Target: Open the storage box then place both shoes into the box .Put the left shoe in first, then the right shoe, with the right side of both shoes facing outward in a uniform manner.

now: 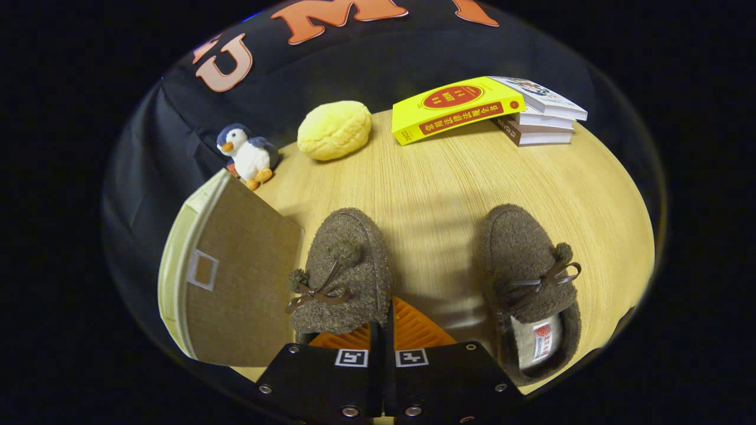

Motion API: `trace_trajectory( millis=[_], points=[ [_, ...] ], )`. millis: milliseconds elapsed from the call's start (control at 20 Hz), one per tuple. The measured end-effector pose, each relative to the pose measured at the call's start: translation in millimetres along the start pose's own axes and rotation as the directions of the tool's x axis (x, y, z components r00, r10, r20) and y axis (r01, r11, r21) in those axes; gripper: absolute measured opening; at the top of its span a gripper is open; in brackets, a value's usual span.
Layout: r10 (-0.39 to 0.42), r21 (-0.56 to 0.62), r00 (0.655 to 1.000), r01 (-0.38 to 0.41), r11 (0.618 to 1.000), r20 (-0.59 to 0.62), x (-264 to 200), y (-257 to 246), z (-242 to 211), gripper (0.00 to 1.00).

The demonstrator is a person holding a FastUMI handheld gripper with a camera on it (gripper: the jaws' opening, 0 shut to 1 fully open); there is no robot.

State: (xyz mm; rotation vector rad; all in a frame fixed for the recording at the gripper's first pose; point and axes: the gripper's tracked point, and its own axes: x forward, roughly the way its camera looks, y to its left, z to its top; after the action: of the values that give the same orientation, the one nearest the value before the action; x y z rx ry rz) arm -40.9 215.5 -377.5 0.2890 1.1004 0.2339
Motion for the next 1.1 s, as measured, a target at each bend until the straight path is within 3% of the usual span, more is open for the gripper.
trace_trajectory(
  millis=[300,550,750,1100],
  points=[
    [0.021,-0.043,0.999,-0.020,0.999,0.025,-54.6,53.9,48.3,0.03],
    [0.093,-0.106,0.995,-0.089,0.990,0.036,-76.6,128.6,75.6,0.02],
    [0.143,-0.153,0.990,-0.141,0.978,0.005,-66.0,189.3,70.9,0.02],
    [0.123,-0.196,0.990,-0.136,0.971,-0.073,-21.9,244.3,36.5,0.03]
  ],
)
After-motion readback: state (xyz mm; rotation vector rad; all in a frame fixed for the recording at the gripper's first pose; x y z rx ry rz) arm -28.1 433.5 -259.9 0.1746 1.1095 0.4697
